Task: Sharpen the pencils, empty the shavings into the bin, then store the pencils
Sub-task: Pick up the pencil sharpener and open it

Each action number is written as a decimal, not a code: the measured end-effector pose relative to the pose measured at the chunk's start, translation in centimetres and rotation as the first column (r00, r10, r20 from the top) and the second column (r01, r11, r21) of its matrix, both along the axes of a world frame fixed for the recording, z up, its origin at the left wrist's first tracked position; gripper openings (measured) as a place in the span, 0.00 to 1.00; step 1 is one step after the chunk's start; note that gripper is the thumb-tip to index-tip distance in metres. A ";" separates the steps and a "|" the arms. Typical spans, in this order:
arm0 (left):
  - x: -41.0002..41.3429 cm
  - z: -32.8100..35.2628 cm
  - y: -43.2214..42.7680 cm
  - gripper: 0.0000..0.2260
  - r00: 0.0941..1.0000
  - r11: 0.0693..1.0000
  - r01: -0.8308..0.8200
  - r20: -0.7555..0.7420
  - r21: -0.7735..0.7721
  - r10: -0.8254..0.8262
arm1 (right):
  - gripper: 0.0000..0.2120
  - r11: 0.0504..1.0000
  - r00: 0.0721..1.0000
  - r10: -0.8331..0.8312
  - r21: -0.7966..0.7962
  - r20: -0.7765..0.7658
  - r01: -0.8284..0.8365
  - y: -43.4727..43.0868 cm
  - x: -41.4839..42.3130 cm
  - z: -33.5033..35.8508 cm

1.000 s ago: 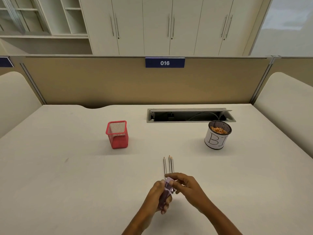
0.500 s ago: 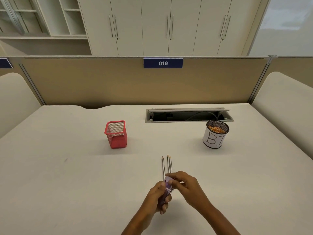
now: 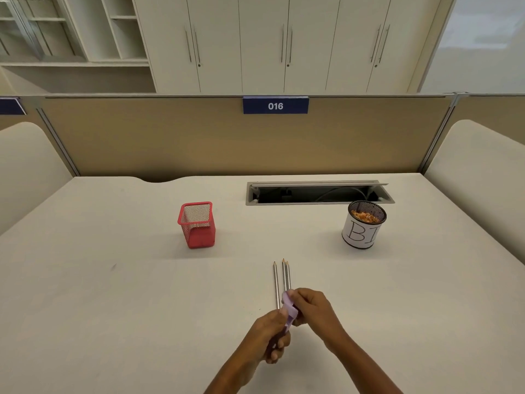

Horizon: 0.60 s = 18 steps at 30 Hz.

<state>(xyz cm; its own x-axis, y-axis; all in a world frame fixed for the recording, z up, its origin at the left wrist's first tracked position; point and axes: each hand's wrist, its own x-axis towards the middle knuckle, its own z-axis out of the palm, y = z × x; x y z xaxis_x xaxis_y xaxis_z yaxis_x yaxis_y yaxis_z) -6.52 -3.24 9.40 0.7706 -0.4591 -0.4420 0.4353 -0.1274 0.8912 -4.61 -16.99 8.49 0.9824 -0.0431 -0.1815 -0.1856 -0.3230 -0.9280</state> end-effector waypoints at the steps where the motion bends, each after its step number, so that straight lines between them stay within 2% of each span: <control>1: 0.0 -0.1 0.0 0.15 1.000 1.000 -0.008 0.019 0.026 0.007 | 0.12 1.000 1.000 -0.002 -0.001 -0.023 0.002 0.2 0.2 -0.1; 3: 0.0 -0.3 0.3 0.13 0.998 0.996 -0.052 0.046 0.071 0.049 | 0.10 0.996 0.999 -0.050 -0.069 -0.001 0.050 0.4 0.7 -0.4; 7: 0.8 -0.7 0.9 0.09 0.981 0.977 -0.185 0.078 0.109 0.177 | 0.07 0.914 0.980 -0.134 -0.364 0.145 0.179 0.6 1.7 -1.2; 12: 1.1 -1.0 1.8 0.01 0.959 0.962 -0.250 0.166 0.109 0.230 | 0.13 0.841 0.992 -0.104 -0.527 0.070 0.125 1.0 2.3 -2.0; 16: 0.7 -1.3 2.5 0.05 0.944 0.958 -0.266 0.229 0.102 0.238 | 0.16 0.721 0.996 -0.088 -0.689 0.022 0.079 0.8 2.2 -2.7; 18: 0.6 -1.4 2.7 0.06 0.937 0.958 -0.271 0.254 0.091 0.241 | 0.14 0.647 0.995 -0.074 -0.756 0.064 0.097 0.6 1.7 -2.1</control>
